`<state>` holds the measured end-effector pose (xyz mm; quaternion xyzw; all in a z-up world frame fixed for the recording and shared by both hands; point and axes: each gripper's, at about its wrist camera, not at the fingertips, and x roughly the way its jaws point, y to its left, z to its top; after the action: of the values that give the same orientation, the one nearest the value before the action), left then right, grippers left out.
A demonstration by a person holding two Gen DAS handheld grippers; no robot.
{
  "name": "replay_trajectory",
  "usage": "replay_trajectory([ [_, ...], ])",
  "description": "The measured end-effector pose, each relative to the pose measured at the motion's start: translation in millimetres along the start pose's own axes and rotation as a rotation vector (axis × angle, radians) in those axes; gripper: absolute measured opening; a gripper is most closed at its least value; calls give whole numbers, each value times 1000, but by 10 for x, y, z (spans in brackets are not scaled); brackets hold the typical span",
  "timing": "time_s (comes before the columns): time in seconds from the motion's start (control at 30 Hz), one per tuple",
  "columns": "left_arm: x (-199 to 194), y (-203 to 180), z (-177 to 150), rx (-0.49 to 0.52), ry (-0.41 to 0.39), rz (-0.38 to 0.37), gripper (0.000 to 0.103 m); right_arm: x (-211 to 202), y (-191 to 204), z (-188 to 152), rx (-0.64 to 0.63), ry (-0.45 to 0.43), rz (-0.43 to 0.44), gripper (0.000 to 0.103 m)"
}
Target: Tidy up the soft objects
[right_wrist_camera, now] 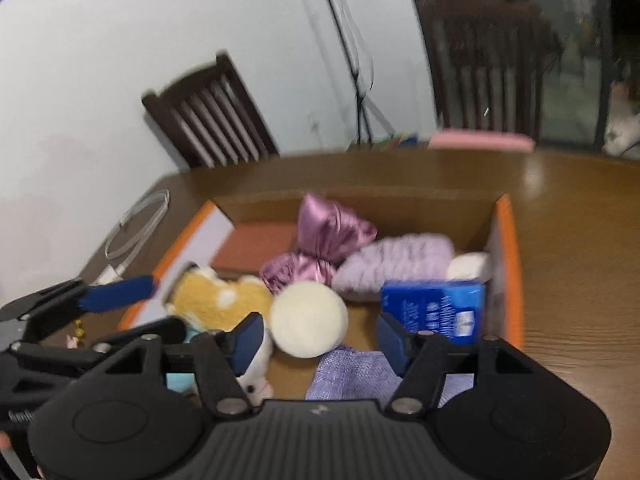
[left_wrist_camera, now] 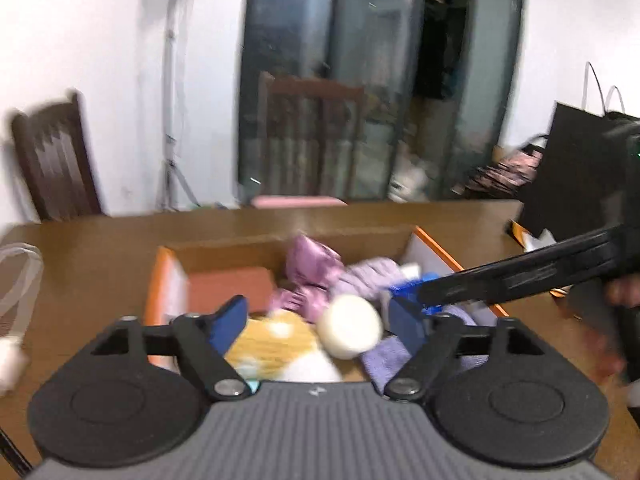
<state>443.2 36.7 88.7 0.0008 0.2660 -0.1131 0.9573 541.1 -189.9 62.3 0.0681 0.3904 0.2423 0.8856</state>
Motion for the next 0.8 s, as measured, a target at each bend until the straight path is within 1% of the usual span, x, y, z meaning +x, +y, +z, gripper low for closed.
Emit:
replay_trajectory([
  [0.03,-161,-18,-8,17,-20,48,84,-168,35,7,-4,-22,-23,66],
  [0.07,-291,-28,-20,24,-35,90,92,-345,75,11,-12,-48,-53,69],
  [0.1,-435,-43,-42,23,-53,133,101,-539,113,-7,-25,-80,-91,74],
  [0.17,-730,-61,-80,21,-109,191,102,-912,181,-80,-54,-144,-168,81],
  [0.23,-994,-89,-137,30,-158,196,102,-1268,233,-219,-76,-220,-227,85],
  [0.3,-1236,-113,-210,15,-207,205,103,-1564,271,-426,-101,-296,-267,90],
  [0.37,-1437,-149,-320,-8,-253,220,103,-1755,302,-647,-110,-354,-294,93],
  [0.47,-1635,-191,-533,-50,-311,218,103,-1939,362,-1006,-92,-415,-296,94],
  [0.57,-1807,-200,-744,-91,-336,241,103,-2073,433,-1371,-87,-463,-271,94],
  [0.7,-2091,-302,-995,-69,-388,272,103,-2221,570,-1814,-140,-518,-285,95],
  [0.8,-2320,-412,-1240,-48,-424,279,103,-2320,675,-2121,-151,-556,-272,96],
])
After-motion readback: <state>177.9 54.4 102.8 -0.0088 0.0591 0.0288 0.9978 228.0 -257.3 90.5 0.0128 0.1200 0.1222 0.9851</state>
